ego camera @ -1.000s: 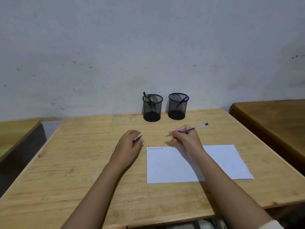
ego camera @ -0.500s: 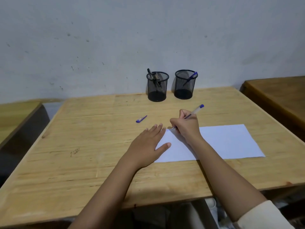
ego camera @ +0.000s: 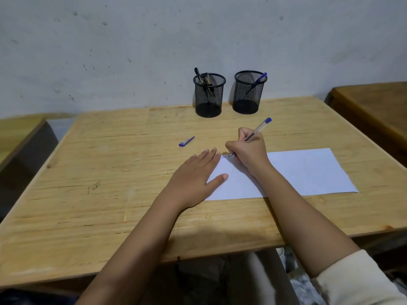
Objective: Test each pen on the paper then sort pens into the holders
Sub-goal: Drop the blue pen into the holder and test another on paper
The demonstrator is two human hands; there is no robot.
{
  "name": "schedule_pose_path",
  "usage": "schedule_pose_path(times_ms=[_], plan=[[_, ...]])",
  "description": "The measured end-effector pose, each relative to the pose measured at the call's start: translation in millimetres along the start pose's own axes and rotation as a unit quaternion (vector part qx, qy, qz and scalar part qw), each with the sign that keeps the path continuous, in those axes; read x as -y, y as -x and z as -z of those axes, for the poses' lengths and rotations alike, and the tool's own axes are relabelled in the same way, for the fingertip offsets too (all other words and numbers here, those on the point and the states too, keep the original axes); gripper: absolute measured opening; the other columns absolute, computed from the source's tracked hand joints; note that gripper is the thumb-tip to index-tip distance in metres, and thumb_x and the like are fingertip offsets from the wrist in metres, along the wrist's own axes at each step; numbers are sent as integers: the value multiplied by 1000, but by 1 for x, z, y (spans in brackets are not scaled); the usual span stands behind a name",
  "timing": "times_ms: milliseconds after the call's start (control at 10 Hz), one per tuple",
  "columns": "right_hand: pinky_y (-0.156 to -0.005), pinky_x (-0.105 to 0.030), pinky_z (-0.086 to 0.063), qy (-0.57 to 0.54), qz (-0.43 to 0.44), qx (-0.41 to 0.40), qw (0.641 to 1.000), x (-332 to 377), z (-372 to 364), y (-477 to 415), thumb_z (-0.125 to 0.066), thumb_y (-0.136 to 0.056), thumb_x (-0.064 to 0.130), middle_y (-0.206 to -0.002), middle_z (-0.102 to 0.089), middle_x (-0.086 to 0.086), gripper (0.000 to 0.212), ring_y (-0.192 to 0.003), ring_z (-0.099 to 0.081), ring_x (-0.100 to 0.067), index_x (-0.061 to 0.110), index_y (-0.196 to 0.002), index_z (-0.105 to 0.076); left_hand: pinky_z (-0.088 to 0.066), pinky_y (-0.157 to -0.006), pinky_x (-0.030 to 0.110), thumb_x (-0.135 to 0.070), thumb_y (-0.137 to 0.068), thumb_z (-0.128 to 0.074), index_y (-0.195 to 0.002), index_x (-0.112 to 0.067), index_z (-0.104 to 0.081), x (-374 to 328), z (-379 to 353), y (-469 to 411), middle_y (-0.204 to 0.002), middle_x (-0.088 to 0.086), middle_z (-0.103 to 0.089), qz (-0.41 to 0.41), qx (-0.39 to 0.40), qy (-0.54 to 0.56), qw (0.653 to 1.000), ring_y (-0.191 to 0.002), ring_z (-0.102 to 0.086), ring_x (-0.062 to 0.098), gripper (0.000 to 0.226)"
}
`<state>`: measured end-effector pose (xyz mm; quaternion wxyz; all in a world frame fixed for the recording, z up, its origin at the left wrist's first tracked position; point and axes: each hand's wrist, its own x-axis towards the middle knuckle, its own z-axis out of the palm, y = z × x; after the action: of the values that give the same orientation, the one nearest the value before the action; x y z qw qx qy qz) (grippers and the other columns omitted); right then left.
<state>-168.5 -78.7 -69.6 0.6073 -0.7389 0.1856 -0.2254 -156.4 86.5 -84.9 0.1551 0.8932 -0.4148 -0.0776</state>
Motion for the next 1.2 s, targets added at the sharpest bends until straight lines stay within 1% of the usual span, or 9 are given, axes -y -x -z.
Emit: schedule_pose_path(times_ms=[100, 200, 300, 500, 600, 900, 1000, 1100, 1200], plan=[[-44, -20, -29, -3, 9, -7, 1000, -1, 0, 0, -58, -64, -8, -52, -27, -5, 38, -47, -28, -15, 13, -52, -28, 4, -116, 23, -53, -97, -22, -150, -25, -3, 0, 0, -1, -159, -11, 4, 1, 0, -3, 1000, -145, 7, 2, 63], [-47, -22, -29, 5, 11, 6, 1000, -1, 1, -1, -58, -62, -8, -55, -26, -10, 29, -49, -28, -16, 6, -54, -34, 4, -117, 24, -53, -97, -22, -150, -26, -4, 1, -1, -1, -159, -11, 4, 0, -2, -3, 1000, -145, 7, 2, 63], [-44, -21, -29, -22, -6, -14, 1000, -1, 4, -4, -58, -61, -10, -57, -27, -11, 20, -48, -29, -17, 3, -58, -42, 4, -117, 24, -53, -97, -23, -150, -25, -4, 1, -1, -1, -159, -11, 3, 1, -4, -1, 1000, -145, 6, 1, 63], [-47, -23, -30, 0, 7, 14, 1000, -2, 5, -4, -58, -64, -8, -57, -30, -9, 25, -50, -30, -19, 6, -58, -39, 3, -118, 24, -53, -97, -23, -150, -25, -5, 0, 0, 0, -159, -11, 2, 0, -4, -1, 1000, -145, 6, 2, 63], [-43, -21, -32, -9, 1, 14, 1000, -2, 4, -4, -58, -65, -10, -53, -30, -7, 32, -44, -32, -14, 9, -55, -34, 3, -118, 24, -53, -97, -23, -150, -25, -5, 0, -1, -1, -159, -11, 2, 0, -2, 0, 1000, -145, 6, 2, 63], [-45, -20, -32, 17, 14, 4, 1000, -3, 4, -4, -59, -65, -8, -53, -29, -8, 33, -47, -31, -13, 9, -54, -33, 3, -118, 25, -53, -97, -22, -150, -25, -4, 0, 0, -1, -159, -11, 3, 2, 0, -2, 1000, -145, 6, 2, 63], [-49, -23, -32, 20, 18, 2, 1000, -3, 4, -5, -59, -64, -7, -56, -30, -10, 26, -51, -31, -17, 7, -56, -38, 4, -118, 24, -53, -97, -22, -151, -25, -4, 0, 0, -1, -159, -11, 3, 3, 1, -5, 1000, -145, 6, 2, 63], [-46, -20, -33, 23, 21, -3, 1000, -3, 4, -5, -60, -65, -7, -52, -30, -7, 31, -48, -31, -14, 8, -54, -34, 3, -118, 25, -52, -97, -23, -151, -25, -5, 0, 0, -1, -159, -10, 2, 2, 0, -4, 1000, -145, 6, 3, 63], [-49, -23, -31, 18, 13, -2, 1000, -2, 4, -5, -58, -64, -8, -55, -29, -9, 24, -52, -31, -18, 6, -57, -40, 3, -118, 25, -52, -97, -23, -151, -25, -5, -1, 0, -1, -159, -10, 2, 3, 0, -5, 1000, -145, 6, 3, 63]])
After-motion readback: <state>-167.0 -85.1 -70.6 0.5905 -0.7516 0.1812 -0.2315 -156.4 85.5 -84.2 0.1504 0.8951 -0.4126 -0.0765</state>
